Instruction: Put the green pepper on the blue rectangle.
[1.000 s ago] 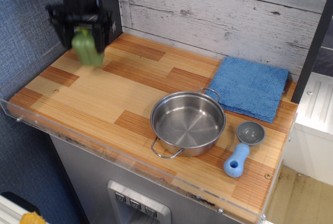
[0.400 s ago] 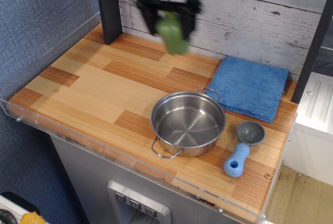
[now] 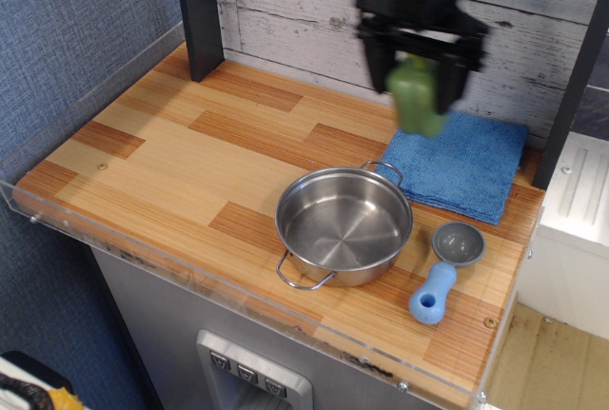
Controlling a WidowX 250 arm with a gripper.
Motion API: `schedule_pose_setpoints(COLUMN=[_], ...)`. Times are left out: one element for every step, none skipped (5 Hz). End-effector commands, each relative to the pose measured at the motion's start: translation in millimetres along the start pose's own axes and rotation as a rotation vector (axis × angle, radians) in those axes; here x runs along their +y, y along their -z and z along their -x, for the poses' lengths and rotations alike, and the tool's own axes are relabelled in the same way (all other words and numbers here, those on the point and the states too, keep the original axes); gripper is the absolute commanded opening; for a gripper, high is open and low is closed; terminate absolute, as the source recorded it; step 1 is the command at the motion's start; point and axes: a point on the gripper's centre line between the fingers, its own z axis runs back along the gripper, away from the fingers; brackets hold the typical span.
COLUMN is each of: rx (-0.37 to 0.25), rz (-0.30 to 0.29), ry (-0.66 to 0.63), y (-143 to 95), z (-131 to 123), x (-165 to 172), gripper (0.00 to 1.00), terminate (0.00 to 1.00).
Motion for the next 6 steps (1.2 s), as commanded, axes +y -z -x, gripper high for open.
schedule_pose_setpoints(rx=[-0.005,0.036,0.061,0.066,0.052,0.024], rz=[-0.066,-0.07,-0.066,-0.062,-0.056,-0.067], ry=[0.017,0.008,0.012,0.018,0.04,0.049], y=[-6,10,21,24,22,12], z=[11,8,6,6,6,5], x=[-12,-8,-7,-8,-10,-12], gripper=[0.0,0.0,0.0,0.0,1.0,1.0], terminate=[0.0,0.0,0.0,0.0,0.0,0.0])
